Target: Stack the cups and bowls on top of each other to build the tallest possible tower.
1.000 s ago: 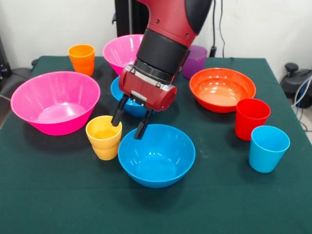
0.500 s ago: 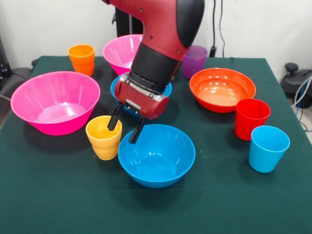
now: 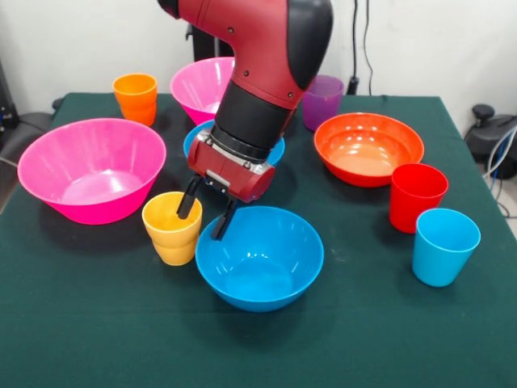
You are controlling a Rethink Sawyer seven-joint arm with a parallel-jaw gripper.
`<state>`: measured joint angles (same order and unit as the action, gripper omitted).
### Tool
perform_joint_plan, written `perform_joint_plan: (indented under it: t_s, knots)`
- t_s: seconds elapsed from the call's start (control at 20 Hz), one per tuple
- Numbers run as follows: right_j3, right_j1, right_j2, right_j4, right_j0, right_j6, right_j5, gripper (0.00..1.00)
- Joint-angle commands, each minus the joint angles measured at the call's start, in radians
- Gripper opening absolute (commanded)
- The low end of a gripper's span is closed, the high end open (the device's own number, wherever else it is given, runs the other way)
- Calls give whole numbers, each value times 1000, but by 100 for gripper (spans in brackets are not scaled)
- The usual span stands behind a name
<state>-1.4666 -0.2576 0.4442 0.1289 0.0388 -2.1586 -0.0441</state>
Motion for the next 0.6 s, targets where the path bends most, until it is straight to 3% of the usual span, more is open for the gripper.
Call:
perform_joint_plan:
  t_s: [0.05,0.35,0.4,0.6]
  knots:
    - [51,10,-109,-70,-4,-9,-69,100]
    - [53,-11,-94,-64,3,-10,-123,100]
    - [57,-7,-86,-62,7,-13,-127,0]
    - [52,-4,-81,-63,10,-18,-113,0]
